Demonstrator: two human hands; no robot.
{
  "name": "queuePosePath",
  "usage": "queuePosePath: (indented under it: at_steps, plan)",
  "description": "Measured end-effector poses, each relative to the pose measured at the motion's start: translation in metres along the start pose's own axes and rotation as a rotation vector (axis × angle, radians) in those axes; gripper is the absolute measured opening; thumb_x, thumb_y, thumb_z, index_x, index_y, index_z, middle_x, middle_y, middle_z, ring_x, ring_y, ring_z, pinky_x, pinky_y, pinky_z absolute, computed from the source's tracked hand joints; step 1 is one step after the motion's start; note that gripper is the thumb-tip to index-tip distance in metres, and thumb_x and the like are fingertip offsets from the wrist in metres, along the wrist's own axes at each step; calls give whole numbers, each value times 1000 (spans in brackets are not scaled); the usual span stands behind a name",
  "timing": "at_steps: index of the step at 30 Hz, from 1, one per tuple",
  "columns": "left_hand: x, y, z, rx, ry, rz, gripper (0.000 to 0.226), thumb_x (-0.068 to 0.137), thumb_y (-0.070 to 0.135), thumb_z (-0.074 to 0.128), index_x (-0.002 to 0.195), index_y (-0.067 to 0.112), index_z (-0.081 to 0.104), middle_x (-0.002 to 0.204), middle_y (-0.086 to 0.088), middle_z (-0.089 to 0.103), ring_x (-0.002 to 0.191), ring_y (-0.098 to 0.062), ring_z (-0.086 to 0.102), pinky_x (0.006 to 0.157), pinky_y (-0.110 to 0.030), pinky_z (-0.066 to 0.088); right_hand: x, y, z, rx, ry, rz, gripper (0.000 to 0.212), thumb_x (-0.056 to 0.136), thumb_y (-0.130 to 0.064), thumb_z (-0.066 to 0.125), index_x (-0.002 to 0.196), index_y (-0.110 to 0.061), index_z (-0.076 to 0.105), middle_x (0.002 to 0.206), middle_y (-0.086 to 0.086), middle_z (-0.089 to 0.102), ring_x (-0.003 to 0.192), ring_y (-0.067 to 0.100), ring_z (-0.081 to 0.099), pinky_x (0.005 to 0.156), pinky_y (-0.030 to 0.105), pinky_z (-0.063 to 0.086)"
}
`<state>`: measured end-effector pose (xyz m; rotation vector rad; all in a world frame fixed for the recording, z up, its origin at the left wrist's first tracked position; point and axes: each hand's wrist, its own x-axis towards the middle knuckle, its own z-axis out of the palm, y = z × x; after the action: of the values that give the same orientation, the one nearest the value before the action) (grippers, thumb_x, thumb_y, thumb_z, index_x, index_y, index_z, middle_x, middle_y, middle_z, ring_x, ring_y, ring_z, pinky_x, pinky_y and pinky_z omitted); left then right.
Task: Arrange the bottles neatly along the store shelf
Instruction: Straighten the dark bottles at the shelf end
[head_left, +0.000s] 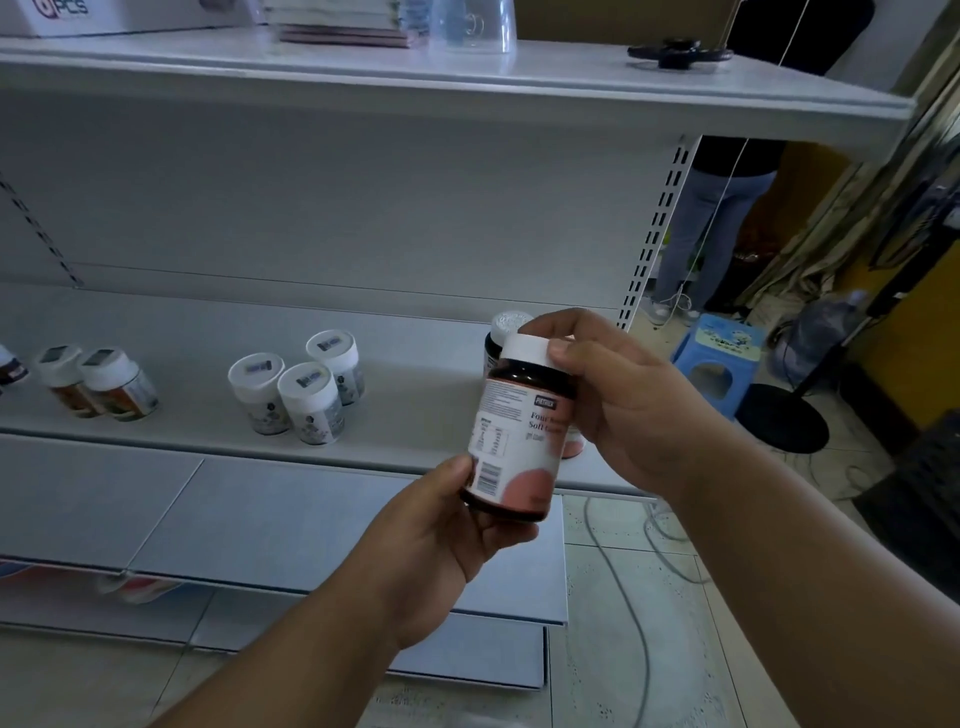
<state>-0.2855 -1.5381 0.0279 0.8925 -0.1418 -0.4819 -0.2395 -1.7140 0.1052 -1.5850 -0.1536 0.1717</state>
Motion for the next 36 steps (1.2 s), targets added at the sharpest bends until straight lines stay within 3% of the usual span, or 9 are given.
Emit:
queuePosePath:
  at_steps: [5, 11, 14, 17, 21, 24, 28, 32, 36]
  plan:
    - [1, -1, 2, 55, 23, 0, 53, 86, 40, 53, 126, 6, 61, 113, -15, 70, 94, -30, 68, 81, -36, 57, 3, 1, 10, -69, 103, -41, 40, 70, -57, 67, 92, -24, 63, 86, 4, 67, 82, 26, 58, 75, 59, 48]
    - [1, 2, -10, -193, -93, -177, 63, 85, 51, 51, 125, 5, 66, 110, -23, 66, 90, -30, 66, 81, -38, 56, 2, -6, 4, 44, -20, -41, 20, 85, -29, 59, 96, -12, 63, 85, 7, 62, 80, 22, 58, 76, 37, 48]
    - [2, 1, -11, -160, -67, -164, 60, 88, 46, 54, 132, 6, 61, 125, -22, 62, 102, -32, 64, 91, -40, 54, 3, -10, 4, -125, 75, -60, 26, 74, -44, 71, 86, -22, 64, 82, 6, 67, 77, 23, 62, 73, 51, 54]
    - [5, 0, -12, -187, -11, -148, 55, 86, 43, 62, 125, 3, 65, 115, -24, 63, 91, -30, 65, 82, -39, 56, 3, -9, 9, -302, 158, -53, 41, 65, -59, 71, 86, -25, 62, 88, 8, 69, 78, 26, 65, 69, 55, 56]
    - [7, 0, -12, -300, -13, -265, 64, 87, 58, 51, 108, 2, 72, 92, -21, 65, 72, -26, 62, 68, -35, 55, 1, -12, 10, -307, 67, -53, 19, 82, -45, 64, 91, -30, 62, 91, 1, 70, 85, 29, 63, 73, 54, 52]
    - [6, -4, -12, -268, -61, -272, 67, 87, 59, 51, 118, 2, 69, 105, -20, 67, 84, -29, 65, 78, -40, 55, -3, -17, 8, -303, 40, -71, 21, 79, -44, 64, 94, -29, 62, 96, 3, 72, 95, 35, 66, 79, 67, 51]
    - [8, -6, -9, -172, -14, -143, 49, 84, 45, 58, 114, 9, 73, 113, -17, 69, 89, -28, 66, 85, -39, 57, -3, -14, 10, -320, 134, -91, 36, 65, -54, 71, 89, -29, 62, 91, 3, 71, 90, 36, 67, 71, 65, 54]
    - [10, -8, -10, -217, 60, -173, 59, 88, 52, 52, 115, 3, 71, 108, -24, 66, 79, -28, 65, 74, -38, 59, -1, -6, 4, -250, 59, -38, 27, 77, -47, 63, 99, -32, 64, 100, 2, 71, 102, 36, 62, 81, 58, 51]
    - [7, -9, -9, -138, 65, -159, 57, 93, 51, 45, 123, 8, 68, 121, -24, 65, 92, -31, 66, 84, -40, 57, -3, -5, -2, -256, 25, -39, 24, 81, -38, 62, 105, -32, 65, 102, 2, 72, 104, 34, 64, 87, 68, 48]
